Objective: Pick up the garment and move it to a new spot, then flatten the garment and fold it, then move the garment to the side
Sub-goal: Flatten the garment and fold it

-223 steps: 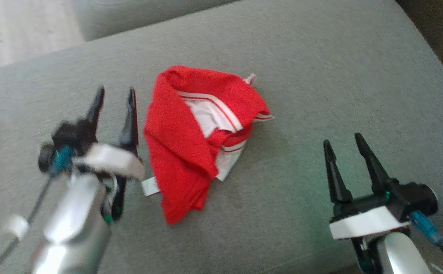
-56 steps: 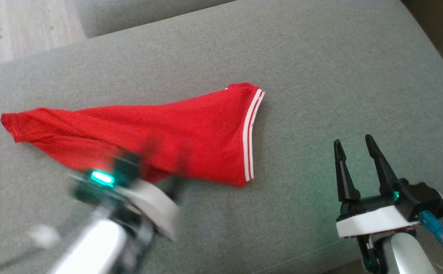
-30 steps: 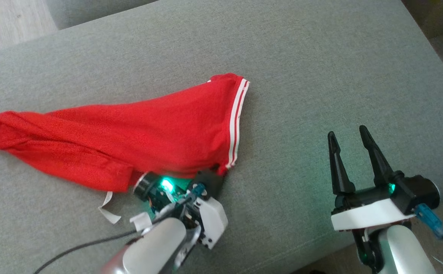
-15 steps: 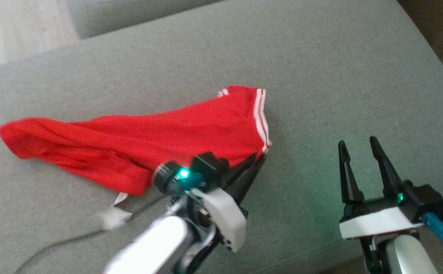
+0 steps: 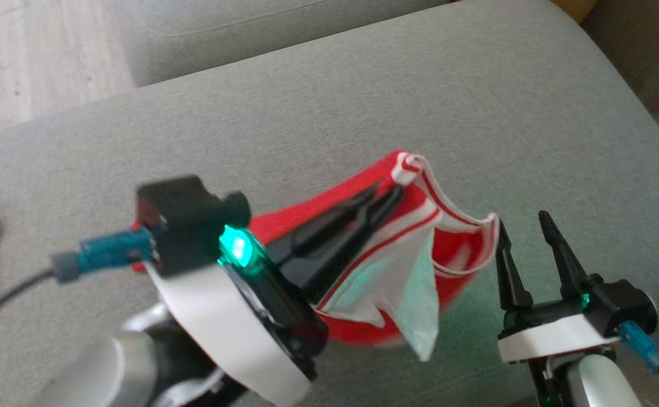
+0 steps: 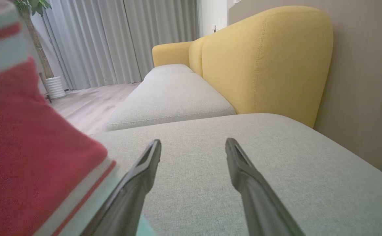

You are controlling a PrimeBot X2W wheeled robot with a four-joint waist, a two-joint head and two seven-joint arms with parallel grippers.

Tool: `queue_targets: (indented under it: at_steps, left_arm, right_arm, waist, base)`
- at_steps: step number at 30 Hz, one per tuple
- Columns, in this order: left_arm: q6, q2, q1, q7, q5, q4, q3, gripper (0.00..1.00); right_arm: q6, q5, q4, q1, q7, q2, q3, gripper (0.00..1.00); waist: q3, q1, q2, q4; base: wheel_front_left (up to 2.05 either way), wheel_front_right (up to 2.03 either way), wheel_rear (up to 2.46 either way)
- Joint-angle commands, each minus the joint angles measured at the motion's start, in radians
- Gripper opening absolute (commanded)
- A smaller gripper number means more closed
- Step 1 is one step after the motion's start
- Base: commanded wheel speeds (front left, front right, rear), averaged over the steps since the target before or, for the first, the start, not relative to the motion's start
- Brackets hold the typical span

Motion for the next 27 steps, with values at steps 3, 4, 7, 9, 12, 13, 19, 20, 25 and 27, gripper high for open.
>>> queue_targets:
  at_steps: [3,4,7,9,12,13,19,20,25,27]
  left_arm:
    - [0.004,0.037,-0.108,0.036,-0.022,-0.036,0.095,0.00]
    - [0.003,0.039,-0.130,0.045,-0.027,-0.022,0.105,0.00]
    - [-0.003,0.037,-0.196,0.072,-0.049,0.063,0.130,0.00]
    - [-0.008,0.034,-0.235,0.090,-0.061,0.149,0.136,0.00]
    - [-0.034,0.042,-0.310,0.108,-0.030,0.314,0.128,0.00]
    - [-0.045,0.037,-0.337,0.104,-0.019,0.376,0.126,0.00]
    - [-0.108,-0.002,-0.551,-0.042,0.160,0.845,0.095,0.00]
    - [-0.118,-0.006,-0.580,-0.075,0.185,0.904,0.092,0.00]
    - [-0.123,-0.013,-0.688,-0.230,0.282,1.114,0.093,0.00]
    - [-0.119,-0.013,-0.730,-0.321,0.330,1.200,0.090,0.11]
  right_arm:
    - [0.008,-0.002,-0.029,-0.019,-0.011,-0.006,0.028,1.00]
    - [0.008,-0.001,-0.029,-0.019,-0.011,-0.006,0.029,1.00]
    - [0.008,0.006,-0.030,-0.029,-0.011,-0.006,0.036,1.00]
    - [0.008,0.013,-0.032,-0.038,-0.011,-0.006,0.042,1.00]
    - [0.008,0.029,-0.038,-0.056,-0.011,-0.006,0.053,1.00]
    - [0.008,0.033,-0.039,-0.062,-0.011,-0.006,0.058,1.00]
    - [0.008,0.078,-0.045,-0.106,-0.011,-0.006,0.101,1.00]
    - [0.008,0.086,-0.046,-0.110,-0.011,-0.006,0.106,1.00]
    - [0.008,0.110,-0.050,-0.124,-0.011,-0.006,0.124,1.00]
    - [0.008,0.119,-0.052,-0.126,-0.011,-0.006,0.126,1.00]
  waist:
    - [0.011,0.0001,-0.0001,-0.026]
    - [0.015,0.0001,-0.0001,-0.031]
    - [0.033,0.0001,-0.0001,-0.054]
    - [0.048,0.0001,-0.0001,-0.072]
    - [0.083,0.0001,-0.0001,-0.100]
    - [0.094,0.0001,-0.0001,-0.109]
    - [0.172,0.0001,-0.0001,-0.193]
    - [0.182,0.0001,-0.0001,-0.205]
    - [0.218,0.0001,-0.0001,-0.240]
    - [0.229,0.0001,-0.0001,-0.246]
  base:
    - [0.00,0.00,0.00]
    - [0.00,0.00,0.00]
    - [0.00,0.00,0.00]
    - [0.00,0.00,0.00]
    - [0.00,0.00,0.00]
    - [0.00,0.00,0.00]
    - [0.00,0.00,0.00]
    - [0.00,0.00,0.00]
    - [0.00,0.00,0.00]
    - [0.00,0.00,0.00]
